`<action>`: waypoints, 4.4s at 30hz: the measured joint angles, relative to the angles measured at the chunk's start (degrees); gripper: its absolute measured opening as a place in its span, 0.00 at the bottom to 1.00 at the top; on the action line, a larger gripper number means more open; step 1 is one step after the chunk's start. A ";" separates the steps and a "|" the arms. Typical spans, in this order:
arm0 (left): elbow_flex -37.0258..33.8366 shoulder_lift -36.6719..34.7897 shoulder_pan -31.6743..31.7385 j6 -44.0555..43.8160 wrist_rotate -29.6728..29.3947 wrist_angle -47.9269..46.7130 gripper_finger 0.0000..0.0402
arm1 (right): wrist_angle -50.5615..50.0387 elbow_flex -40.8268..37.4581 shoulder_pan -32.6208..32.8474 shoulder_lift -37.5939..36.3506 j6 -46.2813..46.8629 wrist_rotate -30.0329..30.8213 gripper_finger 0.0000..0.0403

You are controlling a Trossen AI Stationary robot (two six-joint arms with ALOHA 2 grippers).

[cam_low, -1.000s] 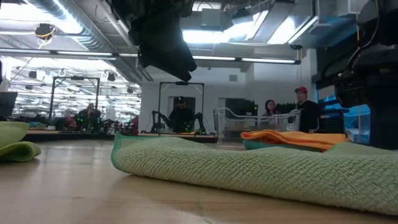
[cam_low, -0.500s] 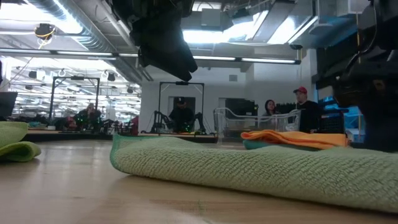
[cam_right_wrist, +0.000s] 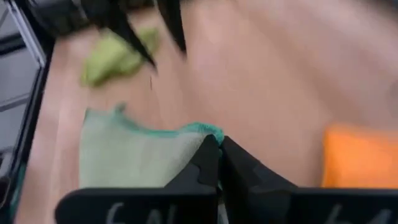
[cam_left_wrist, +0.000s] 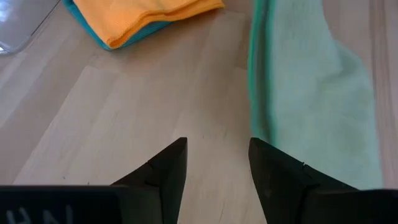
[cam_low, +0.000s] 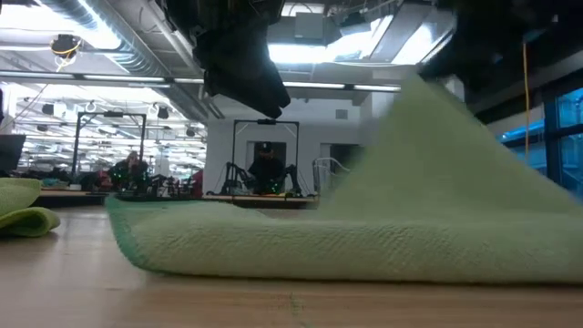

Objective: Fold microfiber towels
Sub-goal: Fold the light green microfiber cloth

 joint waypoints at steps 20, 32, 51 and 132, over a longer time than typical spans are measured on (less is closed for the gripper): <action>0.00 0.00 0.02 0.20 -1.42 0.08 0.41 | -10.29 18.23 0.00 -0.07 -26.97 15.79 0.00; 0.00 0.00 0.02 6.25 -4.55 10.26 0.41 | -10.19 18.88 -1.87 -0.11 -28.93 20.53 0.00; 0.00 -0.02 0.07 8.03 -5.95 13.96 0.41 | -2.89 25.90 -4.13 -0.17 -49.11 20.66 0.00; 0.02 -4.46 -1.05 8.46 -13.25 2.09 0.41 | -33.68 24.25 -0.42 16.47 -13.09 30.50 0.00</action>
